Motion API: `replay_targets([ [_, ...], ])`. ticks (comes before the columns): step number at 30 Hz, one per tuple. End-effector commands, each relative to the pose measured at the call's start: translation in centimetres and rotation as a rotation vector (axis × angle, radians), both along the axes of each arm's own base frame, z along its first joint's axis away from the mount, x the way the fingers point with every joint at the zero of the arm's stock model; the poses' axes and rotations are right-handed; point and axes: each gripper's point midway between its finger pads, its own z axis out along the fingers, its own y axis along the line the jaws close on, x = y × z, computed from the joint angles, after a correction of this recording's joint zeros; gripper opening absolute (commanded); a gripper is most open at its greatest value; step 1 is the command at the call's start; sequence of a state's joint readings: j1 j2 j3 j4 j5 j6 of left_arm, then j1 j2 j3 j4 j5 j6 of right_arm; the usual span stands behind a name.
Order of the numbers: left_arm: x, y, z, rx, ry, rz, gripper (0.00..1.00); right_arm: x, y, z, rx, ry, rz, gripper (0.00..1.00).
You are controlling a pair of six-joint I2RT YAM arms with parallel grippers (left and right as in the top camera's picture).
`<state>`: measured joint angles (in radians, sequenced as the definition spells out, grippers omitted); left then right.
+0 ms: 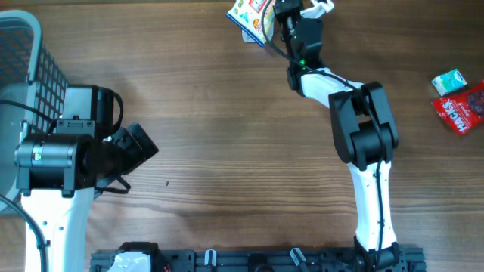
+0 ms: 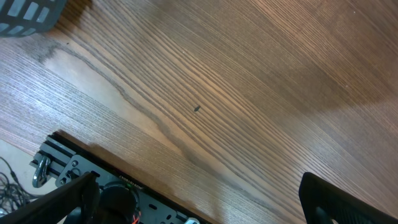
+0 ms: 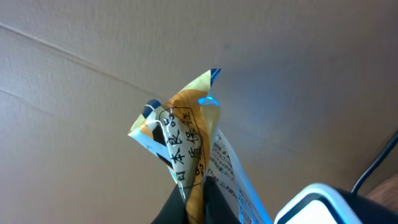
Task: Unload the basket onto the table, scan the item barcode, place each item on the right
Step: 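Carry the wipes pack right and drop it at the table edge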
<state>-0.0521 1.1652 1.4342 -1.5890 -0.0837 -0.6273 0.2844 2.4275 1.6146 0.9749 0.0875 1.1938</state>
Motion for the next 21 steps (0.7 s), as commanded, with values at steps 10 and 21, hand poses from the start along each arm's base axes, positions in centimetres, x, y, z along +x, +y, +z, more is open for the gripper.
replay_targets([
  [10,0.1,0.1,0.0,-0.001,-0.004,0.018,1.00,-3.6,-24.4,12.4,-0.358,0.250,-0.344,0.04],
  [21,0.1,0.1,0.0,-0.001,-0.004,0.018,1.00,-19.8,-47.6,-3.1,-0.323,1.077,-0.751,0.04],
])
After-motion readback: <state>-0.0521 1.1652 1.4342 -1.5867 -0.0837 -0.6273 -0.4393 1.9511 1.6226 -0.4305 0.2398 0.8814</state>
